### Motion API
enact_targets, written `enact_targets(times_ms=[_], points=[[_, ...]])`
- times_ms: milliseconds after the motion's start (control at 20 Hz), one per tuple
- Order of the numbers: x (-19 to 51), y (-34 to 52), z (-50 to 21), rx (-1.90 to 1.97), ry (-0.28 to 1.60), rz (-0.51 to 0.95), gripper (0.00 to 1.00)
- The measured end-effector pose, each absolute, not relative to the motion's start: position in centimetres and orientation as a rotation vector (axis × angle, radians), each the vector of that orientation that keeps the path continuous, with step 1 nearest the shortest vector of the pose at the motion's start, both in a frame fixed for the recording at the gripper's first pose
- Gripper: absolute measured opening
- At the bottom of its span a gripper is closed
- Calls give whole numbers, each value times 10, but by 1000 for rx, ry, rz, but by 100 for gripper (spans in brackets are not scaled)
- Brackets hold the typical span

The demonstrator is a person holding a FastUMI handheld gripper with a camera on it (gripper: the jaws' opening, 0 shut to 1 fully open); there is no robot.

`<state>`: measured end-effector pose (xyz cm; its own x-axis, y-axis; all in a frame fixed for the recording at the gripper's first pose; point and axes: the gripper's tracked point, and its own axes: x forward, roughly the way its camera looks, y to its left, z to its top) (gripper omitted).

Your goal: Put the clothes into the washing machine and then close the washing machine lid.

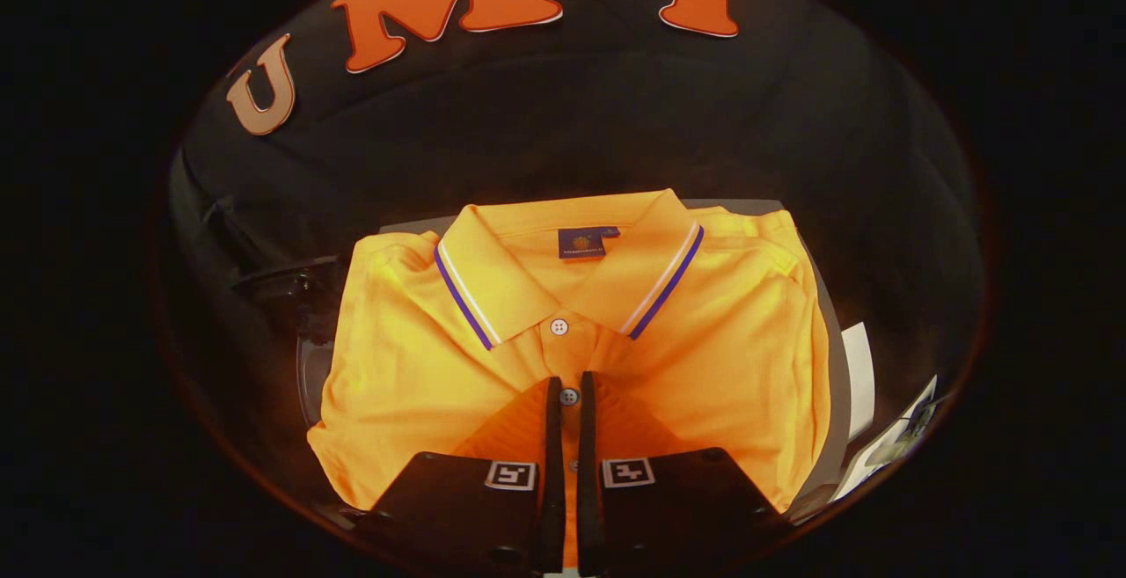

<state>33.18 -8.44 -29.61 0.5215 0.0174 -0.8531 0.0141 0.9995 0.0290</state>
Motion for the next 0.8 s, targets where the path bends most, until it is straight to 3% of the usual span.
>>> enact_targets(times_ms=[50,800], points=[[329,-84,-296,32,1018,2,9],[325,-86,-273,230,708,94,8]])
